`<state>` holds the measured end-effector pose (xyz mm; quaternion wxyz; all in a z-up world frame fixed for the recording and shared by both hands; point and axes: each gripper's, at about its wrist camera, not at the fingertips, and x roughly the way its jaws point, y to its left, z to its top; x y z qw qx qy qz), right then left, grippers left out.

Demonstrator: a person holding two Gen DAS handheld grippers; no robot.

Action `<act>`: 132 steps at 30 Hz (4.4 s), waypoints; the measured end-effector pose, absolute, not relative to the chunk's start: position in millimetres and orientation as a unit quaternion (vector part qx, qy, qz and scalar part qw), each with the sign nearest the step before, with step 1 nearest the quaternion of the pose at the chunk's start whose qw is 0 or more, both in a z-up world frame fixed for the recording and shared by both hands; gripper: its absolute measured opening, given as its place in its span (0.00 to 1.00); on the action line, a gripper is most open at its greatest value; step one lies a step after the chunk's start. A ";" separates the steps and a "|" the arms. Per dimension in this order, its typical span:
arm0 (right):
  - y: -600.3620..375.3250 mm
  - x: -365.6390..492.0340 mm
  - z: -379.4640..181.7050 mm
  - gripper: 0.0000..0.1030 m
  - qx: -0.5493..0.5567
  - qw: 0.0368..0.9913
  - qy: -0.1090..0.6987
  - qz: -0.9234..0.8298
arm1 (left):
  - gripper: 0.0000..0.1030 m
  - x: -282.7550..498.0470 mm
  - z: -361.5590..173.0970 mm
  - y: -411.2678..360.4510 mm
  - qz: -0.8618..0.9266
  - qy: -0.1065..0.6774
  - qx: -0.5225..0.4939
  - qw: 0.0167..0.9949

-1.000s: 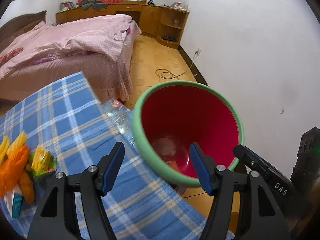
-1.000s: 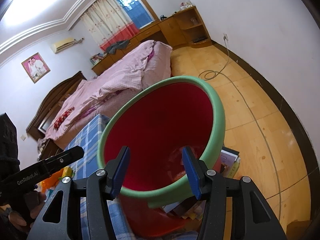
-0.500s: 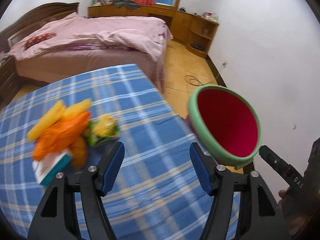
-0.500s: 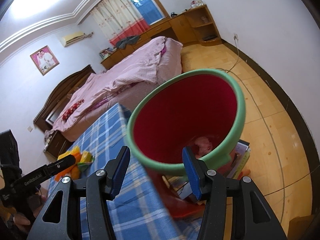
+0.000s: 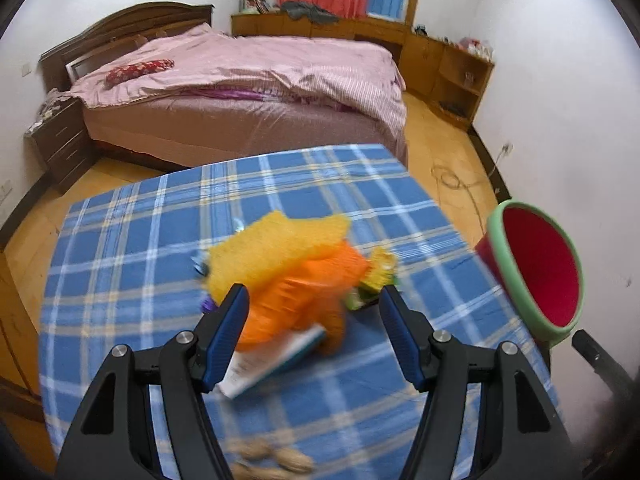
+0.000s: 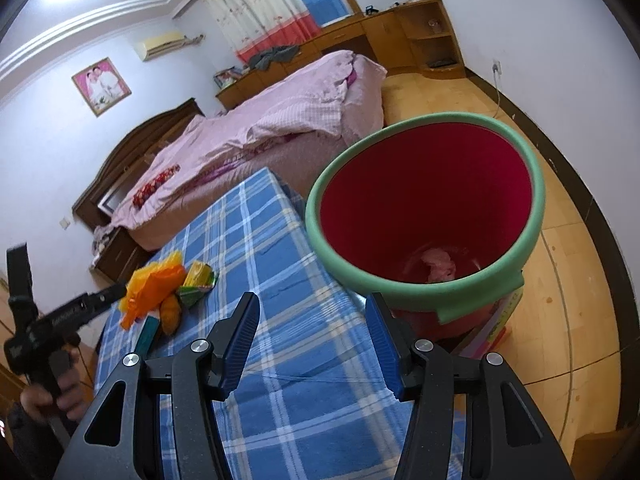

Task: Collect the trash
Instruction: 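Move the left tool back over the table toward the white medicine box, then grasp the white medicine box with the left tool and lift it, then grasp the yellow snack packet with the right tool while the left tool holds the medicine box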

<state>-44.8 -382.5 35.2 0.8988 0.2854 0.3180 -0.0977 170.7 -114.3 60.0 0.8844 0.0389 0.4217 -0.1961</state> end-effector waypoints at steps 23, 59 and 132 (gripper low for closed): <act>-351.1 -13.8 10.3 0.56 0.264 0.883 0.378 -0.088 | 0.43 245.0 16.5 -92.0 -0.182 0.463 0.017 0.867; -336.7 -32.4 7.2 0.56 0.275 0.888 0.365 -0.058 | 0.58 174.8 -21.8 -51.1 -0.092 0.499 0.028 0.861; -267.1 116.5 25.7 0.56 0.088 0.907 0.411 0.018 | 0.54 180.7 23.0 -34.5 -0.086 0.392 0.006 0.916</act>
